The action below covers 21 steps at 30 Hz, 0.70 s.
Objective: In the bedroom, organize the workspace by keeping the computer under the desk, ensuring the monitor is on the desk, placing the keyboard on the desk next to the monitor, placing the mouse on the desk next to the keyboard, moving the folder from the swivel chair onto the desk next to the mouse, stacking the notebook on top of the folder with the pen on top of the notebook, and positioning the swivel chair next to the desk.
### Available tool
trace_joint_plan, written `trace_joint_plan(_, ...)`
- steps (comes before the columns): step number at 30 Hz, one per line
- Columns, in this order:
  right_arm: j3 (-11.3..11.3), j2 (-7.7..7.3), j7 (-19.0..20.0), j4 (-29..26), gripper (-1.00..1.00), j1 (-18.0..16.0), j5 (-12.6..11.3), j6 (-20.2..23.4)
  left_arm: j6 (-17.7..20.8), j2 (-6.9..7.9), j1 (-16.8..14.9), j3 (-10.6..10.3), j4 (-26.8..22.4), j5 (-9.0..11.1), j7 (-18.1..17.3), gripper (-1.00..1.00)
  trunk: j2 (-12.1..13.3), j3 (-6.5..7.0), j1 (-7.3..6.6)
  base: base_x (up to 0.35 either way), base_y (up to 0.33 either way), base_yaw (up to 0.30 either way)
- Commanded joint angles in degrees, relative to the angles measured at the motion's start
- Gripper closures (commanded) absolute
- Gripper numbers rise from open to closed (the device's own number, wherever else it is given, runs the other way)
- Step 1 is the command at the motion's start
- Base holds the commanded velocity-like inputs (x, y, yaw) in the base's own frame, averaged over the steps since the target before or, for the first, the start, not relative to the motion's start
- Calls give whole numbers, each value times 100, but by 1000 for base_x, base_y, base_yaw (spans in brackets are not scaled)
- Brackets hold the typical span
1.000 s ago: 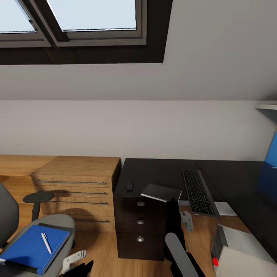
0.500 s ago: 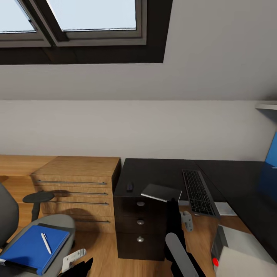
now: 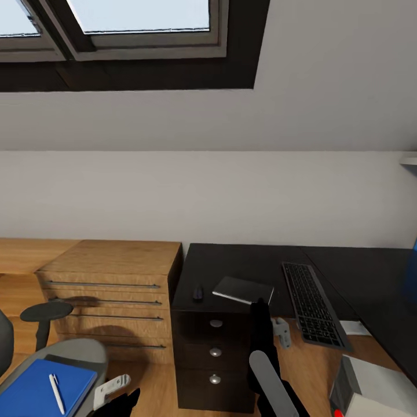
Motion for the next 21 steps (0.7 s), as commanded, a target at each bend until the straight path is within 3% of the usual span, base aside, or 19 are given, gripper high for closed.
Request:
trace_joint_plan(1, 9, -2, -13, -5, 100, -5, -14, -32, 10, 8, -1, -16, -13, 60, 49, -100, -3, -5, 3, 216, 41, 0)
trace_joint_plan(17, 2, -2, -6, -4, 100, -5, -22, -57, 24, 3, -1, -8, -13, 68, 59, -100, -3, -5, 3, 46, 9, 0)
trace_joint_plan(21, 1, -2, -6, -4, 100, -5, -28, -60, 21, 2, -1, -8, -13, 68, 73, -100, -164, -77, 91, 1, 0, 0)
